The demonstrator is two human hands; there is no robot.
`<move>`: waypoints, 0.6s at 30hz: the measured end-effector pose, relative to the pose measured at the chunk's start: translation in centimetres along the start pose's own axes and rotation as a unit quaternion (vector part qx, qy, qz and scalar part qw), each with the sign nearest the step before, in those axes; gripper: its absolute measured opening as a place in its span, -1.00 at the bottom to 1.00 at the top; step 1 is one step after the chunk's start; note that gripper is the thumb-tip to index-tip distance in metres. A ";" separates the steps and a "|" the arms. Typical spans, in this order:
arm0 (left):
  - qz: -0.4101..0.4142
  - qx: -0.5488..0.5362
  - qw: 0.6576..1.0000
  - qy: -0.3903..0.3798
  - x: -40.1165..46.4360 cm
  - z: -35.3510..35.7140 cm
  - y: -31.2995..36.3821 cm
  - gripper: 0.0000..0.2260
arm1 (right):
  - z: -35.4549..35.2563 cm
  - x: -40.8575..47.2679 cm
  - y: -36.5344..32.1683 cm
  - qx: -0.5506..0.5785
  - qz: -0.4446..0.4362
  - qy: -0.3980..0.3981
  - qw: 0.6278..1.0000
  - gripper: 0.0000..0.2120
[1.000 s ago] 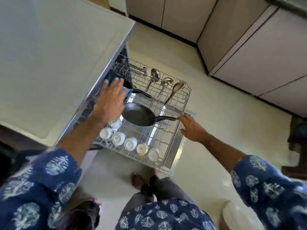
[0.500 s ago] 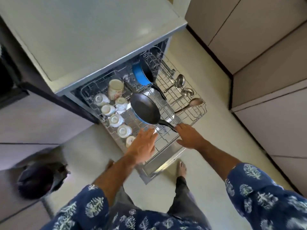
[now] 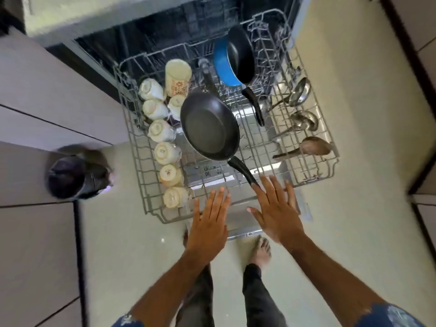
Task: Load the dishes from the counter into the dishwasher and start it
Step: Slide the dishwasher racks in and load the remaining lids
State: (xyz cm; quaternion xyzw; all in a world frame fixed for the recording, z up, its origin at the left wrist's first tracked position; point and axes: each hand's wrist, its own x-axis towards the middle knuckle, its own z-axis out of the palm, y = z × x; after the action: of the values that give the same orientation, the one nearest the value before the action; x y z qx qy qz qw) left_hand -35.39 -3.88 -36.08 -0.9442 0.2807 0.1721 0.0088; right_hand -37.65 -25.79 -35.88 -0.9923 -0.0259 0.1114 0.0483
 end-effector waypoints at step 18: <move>0.010 0.064 0.974 0.215 10.3 -1.0 -7.3 -0.31 | -1.1 12.3 0.6 -0.016 -0.022 0.163 0.986 -0.54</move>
State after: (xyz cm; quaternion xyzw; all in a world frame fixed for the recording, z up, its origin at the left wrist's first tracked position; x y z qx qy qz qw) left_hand -23.11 -3.27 -39.18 -0.9538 0.2957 -0.0533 0.0066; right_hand -25.45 -25.74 -37.57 -0.9970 -0.0409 -0.0538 0.0381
